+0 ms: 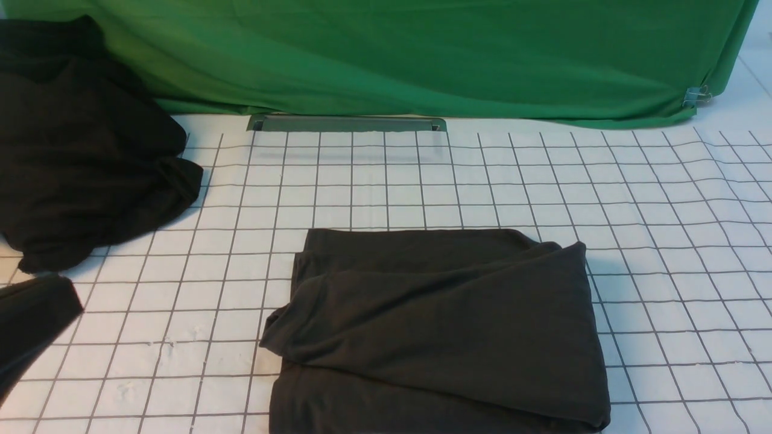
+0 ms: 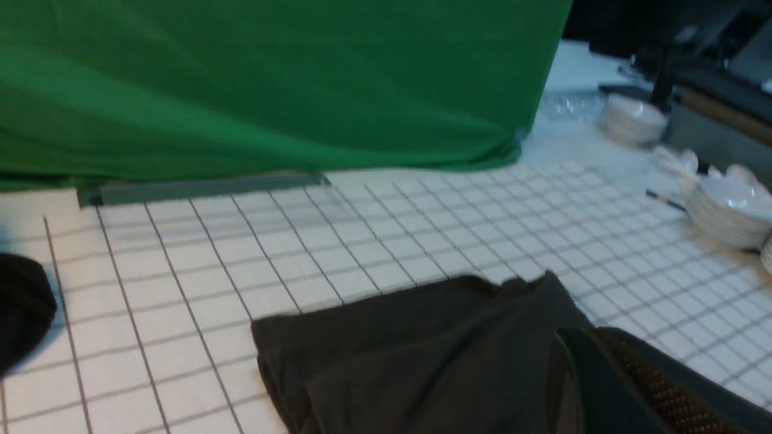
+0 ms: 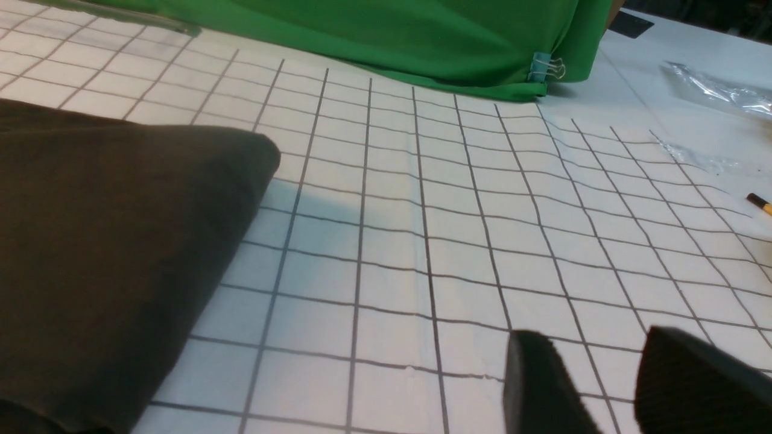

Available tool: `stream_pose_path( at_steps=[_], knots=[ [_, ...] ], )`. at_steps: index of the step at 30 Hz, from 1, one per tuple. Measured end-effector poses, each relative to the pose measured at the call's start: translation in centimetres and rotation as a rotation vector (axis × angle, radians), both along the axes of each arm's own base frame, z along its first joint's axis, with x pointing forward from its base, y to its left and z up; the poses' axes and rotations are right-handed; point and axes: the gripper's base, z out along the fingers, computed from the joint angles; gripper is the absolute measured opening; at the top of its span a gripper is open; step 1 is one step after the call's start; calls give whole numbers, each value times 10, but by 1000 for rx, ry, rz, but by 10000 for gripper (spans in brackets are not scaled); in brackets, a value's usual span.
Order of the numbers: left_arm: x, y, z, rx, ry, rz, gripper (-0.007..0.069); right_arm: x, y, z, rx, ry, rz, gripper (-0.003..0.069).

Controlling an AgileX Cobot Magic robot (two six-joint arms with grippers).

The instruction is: Fold a long-sleeved shirt over a white checkered tablecloth.

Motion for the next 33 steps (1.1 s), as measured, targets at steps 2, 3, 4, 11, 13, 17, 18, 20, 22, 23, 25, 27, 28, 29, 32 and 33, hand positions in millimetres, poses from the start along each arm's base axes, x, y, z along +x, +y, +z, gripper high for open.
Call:
stream_pose_path(
  at_steps=[2,3,4,11,13,17,18,20,22,23,25,27,28,29,32,33],
  knots=[
    [-2,1,-7,-11,-18,5,-1,0,0,0,0,0,0,239],
    [-2,2,-11,-13,-18,7,-1,0,0,0,-1,0,0,239],
    [-2,1,-15,-11,-11,7,-1,0,0,0,-1,0,0,239],
    [4,-1,-42,28,72,4,-1,0,0,0,-1,0,0,239],
    [4,-2,-47,45,96,1,-1,0,0,0,-1,0,0,239],
    [4,-2,-50,57,114,-2,-1,0,0,0,-1,0,0,239],
    [4,-2,-50,61,111,0,-1,0,0,0,-1,0,0,239],
    [4,-1,-50,76,104,4,0,0,0,0,-1,0,0,239],
    [6,-1,-53,95,92,13,0,0,0,0,-1,0,0,239],
    [6,-1,-54,99,80,18,0,0,0,0,-1,0,0,239],
    [8,0,-61,109,65,29,0,0,0,0,-1,0,0,239],
    [7,2,-70,98,47,57,0,0,0,0,-1,0,0,239],
    [6,4,-74,92,37,76,0,0,0,0,-1,0,0,239],
    [5,6,-79,87,26,104,1,0,0,0,-1,0,0,239],
    [2,14,-94,73,-3,217,1,0,0,0,-1,0,0,239],
    [1,16,-98,70,-11,252,1,0,0,0,-1,0,0,239]
  ],
)
